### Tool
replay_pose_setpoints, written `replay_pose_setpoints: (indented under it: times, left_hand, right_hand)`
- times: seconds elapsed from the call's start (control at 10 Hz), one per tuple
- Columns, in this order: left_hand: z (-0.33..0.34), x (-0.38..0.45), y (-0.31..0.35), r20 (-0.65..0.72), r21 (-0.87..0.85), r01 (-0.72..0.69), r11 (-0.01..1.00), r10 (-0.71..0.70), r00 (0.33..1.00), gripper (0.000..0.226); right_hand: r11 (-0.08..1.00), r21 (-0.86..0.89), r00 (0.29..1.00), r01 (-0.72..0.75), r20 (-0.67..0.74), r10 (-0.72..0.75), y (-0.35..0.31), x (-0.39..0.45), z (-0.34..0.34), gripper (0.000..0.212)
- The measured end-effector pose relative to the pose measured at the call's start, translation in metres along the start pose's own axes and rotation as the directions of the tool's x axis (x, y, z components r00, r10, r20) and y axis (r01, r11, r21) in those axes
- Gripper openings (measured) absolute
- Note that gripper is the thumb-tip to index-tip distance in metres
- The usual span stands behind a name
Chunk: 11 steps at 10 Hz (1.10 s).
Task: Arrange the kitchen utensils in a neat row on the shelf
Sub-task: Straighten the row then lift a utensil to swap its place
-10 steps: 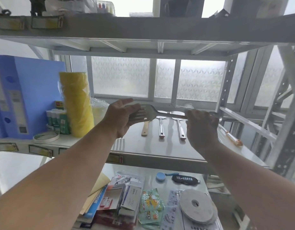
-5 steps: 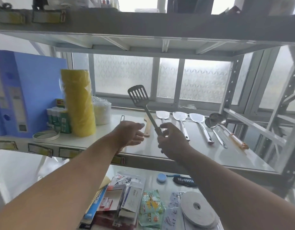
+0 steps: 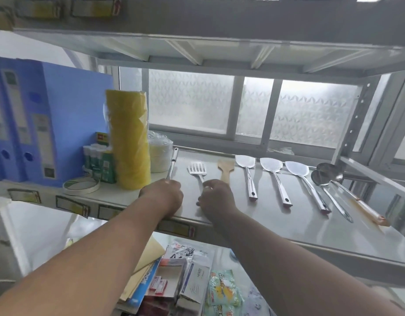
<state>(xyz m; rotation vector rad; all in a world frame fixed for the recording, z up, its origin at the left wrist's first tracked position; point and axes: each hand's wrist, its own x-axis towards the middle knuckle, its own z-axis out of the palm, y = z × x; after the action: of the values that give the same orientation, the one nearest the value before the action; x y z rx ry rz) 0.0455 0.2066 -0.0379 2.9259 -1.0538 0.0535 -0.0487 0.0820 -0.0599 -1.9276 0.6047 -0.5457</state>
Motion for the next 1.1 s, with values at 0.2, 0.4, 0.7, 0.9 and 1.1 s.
replay_pose_setpoints:
  times: [0.2,0.4,0.7,0.9,1.1]
  left_hand:
    - [-0.002,0.013,0.001,-0.241,-0.15,-0.037,0.988,0.0,0.97,0.029]
    - [-0.01,0.029,0.01,-0.174,-0.5,-0.181,0.847,0.107,0.979,0.029]
    - [-0.02,0.079,0.031,-0.049,-0.282,-0.108,0.953,0.098,0.994,0.032]
    - [-0.02,0.113,0.032,0.014,-0.338,-0.069,0.938,0.078,0.997,0.029]
    - [-0.002,0.14,0.034,-0.057,-0.392,-0.051,0.918,0.032,0.998,0.028]
  right_hand:
    - [0.907,-0.378,0.98,0.184,0.139,-0.141,-0.027,-0.007,0.005,0.065]
    - [0.67,-0.622,0.913,0.406,0.299,-0.276,-0.013,-0.007,-0.012,0.023]
    - [0.244,-0.796,0.808,0.553,0.442,-0.39,-0.009,0.019,-0.017,0.028]
    - [0.269,-0.809,0.846,0.523,0.453,-0.282,-0.021,0.04,-0.007,0.033]
    - [0.347,-0.829,0.879,0.438,0.315,-0.359,-0.006,0.064,-0.004,0.024]
